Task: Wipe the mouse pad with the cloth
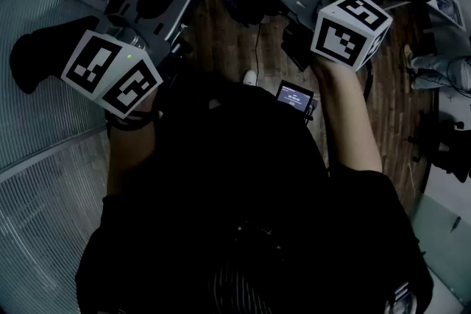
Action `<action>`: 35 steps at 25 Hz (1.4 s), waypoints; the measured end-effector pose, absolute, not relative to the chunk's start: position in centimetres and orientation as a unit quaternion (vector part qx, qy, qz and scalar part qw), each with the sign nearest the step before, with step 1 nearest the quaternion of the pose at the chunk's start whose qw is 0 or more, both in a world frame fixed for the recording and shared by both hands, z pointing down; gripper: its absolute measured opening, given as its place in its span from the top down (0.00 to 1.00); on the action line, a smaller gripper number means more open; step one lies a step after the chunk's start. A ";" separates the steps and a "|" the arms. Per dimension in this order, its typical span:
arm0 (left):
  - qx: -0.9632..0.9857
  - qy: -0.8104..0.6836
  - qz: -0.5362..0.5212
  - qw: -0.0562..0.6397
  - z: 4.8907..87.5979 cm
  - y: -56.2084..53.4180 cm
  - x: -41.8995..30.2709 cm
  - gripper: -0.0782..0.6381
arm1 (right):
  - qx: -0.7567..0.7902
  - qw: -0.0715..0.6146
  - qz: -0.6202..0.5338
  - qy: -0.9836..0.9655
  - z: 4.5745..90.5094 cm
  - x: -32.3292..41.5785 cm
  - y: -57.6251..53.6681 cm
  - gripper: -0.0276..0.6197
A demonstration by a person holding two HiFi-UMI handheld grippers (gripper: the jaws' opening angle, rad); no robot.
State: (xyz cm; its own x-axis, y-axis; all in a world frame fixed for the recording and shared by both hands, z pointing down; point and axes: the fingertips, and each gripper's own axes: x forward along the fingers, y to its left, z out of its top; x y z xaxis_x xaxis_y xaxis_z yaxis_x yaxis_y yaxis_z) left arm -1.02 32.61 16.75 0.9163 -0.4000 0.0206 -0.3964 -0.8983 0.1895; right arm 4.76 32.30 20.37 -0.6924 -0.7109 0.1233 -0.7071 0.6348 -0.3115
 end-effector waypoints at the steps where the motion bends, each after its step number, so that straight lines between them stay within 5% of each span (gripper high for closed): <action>1: 0.974 -0.204 -0.009 0.095 16.8 32.7 -1.0 0.88 | -0.392 0.007 -0.172 0.904 20.5 4.8 32.3 0.90; 35: 0.964 -0.244 0.005 0.101 15.0 33.4 -0.8 0.88 | -0.314 0.019 -0.176 0.933 18.7 3.0 33.0 0.90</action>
State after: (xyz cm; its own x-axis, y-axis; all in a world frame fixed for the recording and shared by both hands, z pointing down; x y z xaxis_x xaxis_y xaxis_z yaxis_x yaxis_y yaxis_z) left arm -0.78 33.38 15.02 0.8809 -0.4697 0.0583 -0.4716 -0.8605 0.1929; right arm 2.98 33.04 18.69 -0.8023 -0.5921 0.0758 -0.5790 0.7410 -0.3400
